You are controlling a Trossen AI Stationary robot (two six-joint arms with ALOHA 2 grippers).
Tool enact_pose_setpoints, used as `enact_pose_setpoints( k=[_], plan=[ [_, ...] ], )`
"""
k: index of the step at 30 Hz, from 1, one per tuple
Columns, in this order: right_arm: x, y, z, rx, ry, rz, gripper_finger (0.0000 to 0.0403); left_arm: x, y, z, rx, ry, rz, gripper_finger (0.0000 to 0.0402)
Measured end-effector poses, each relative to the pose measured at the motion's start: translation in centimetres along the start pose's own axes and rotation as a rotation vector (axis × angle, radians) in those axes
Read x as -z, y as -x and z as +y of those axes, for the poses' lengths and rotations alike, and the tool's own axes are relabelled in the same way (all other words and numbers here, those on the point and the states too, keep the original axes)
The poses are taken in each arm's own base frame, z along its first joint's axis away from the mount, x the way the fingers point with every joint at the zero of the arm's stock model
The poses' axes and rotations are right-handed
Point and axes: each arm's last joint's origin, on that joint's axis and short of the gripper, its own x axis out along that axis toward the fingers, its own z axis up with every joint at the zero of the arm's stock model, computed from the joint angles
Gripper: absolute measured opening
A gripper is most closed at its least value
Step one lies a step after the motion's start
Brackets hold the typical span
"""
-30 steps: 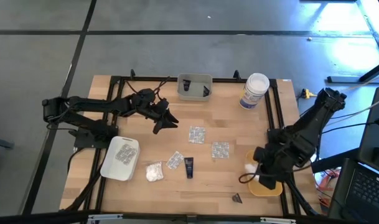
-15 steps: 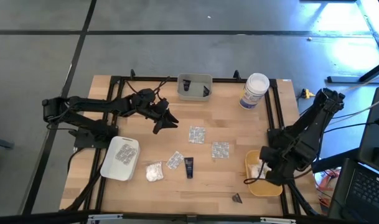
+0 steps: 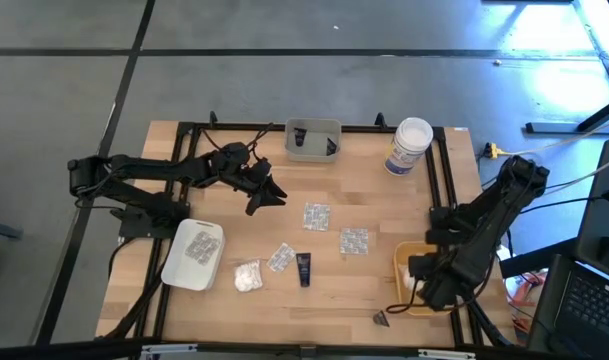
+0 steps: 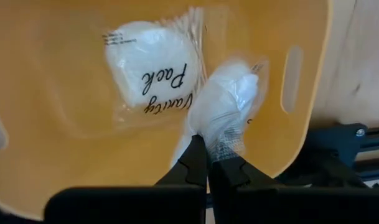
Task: Pick & Place Travel size toiletries
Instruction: Put the top cotton pack into the yellow bin, then put the bandage into the white bin
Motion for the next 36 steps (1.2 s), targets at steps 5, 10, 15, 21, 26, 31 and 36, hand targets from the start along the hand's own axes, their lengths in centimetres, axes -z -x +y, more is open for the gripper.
enact_pose_setpoints(
  k=[5, 10, 15, 21, 26, 31, 36],
  plan=[
    [-0.4, -0.8, 0.6, 0.040, 0.022, 0.028, 0.0021, 0.0, 0.0, 0.0, 0.000, 0.000, 0.000, 0.0144],
    [-0.5, -1.0, 0.7, 0.043, 0.018, 0.030, 0.0054, 0.0, 0.0, 0.0, 0.000, -0.001, 0.000, 0.0144],
    [-0.6, -1.0, 0.8, 0.032, -0.009, 0.021, 0.0081, 0.0, 0.0, 0.0, 0.000, -0.001, 0.000, 0.0143],
    [-0.9, -1.0, 1.4, -0.026, -0.058, -0.009, 0.0115, 0.0, 0.0, 0.0, 0.000, -0.001, 0.000, 0.0144],
    [-1.3, 0.1, 2.0, -0.104, -0.115, -0.029, 0.0143, 0.0, 0.0, 0.0, 0.000, -0.001, 0.000, 0.0144],
    [-2.1, 3.2, 2.7, -0.159, -0.137, -0.173, 0.0163, 0.0, 0.0, 0.0, 0.000, 0.000, 0.000, 0.0144],
    [-2.9, 7.0, 2.8, -0.163, -0.109, -0.410, 0.0170, 0.0, 0.0, 0.0, -0.001, 0.001, 0.002, 0.0143]
  ],
)
